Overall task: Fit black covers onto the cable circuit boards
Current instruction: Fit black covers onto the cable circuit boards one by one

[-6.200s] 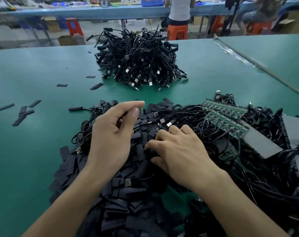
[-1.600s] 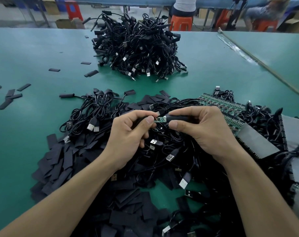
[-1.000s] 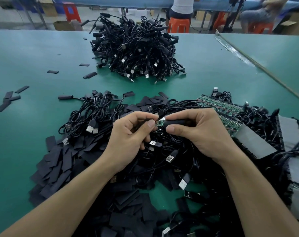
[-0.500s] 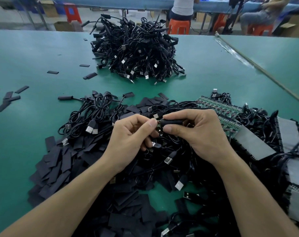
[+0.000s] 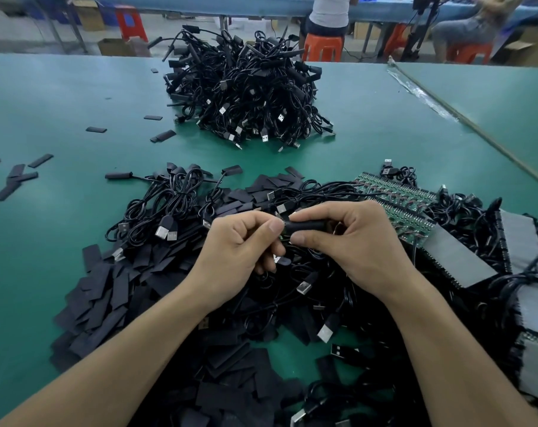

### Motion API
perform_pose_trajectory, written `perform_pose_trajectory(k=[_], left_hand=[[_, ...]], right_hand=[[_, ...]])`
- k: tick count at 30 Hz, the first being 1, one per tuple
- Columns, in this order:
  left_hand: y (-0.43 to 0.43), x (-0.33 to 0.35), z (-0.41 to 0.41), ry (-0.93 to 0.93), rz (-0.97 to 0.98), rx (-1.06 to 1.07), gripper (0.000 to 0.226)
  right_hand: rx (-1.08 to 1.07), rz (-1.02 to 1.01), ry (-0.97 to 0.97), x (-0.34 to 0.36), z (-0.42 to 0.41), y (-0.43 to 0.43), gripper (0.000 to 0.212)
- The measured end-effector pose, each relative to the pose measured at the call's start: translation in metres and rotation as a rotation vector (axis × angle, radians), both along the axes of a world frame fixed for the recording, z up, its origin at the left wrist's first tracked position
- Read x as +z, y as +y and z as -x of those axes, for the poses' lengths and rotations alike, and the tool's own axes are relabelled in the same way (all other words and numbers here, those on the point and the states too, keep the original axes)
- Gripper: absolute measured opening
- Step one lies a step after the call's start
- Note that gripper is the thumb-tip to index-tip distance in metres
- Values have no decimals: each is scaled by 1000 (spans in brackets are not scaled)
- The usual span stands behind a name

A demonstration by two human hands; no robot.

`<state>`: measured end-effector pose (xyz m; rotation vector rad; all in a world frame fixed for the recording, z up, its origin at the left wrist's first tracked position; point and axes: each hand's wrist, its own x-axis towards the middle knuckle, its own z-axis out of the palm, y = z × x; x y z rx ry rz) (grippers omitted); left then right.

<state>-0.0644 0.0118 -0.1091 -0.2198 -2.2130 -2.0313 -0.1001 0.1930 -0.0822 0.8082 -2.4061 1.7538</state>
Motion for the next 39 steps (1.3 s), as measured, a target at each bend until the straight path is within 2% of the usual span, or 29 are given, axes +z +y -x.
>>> perform_pose_trajectory(k=[8, 18, 24, 32, 39], left_hand=[[0, -2, 1, -1, -3, 49, 18], [-2, 1, 1, -26, -1, 28, 20], [-3, 0, 0, -18, -19, 3, 28], [-6, 0, 1, -50, -8, -52, 19], [-2, -3, 0, -23, 60, 0, 15]], right_hand=[[-26, -3, 6, -1, 3, 4, 24], [-4, -43, 52, -3, 3, 2, 30], [-7, -54, 74, -2, 2, 3, 25], [50, -41, 63, -2, 2, 3, 31], [-11, -33, 49, -5, 3, 2, 36]])
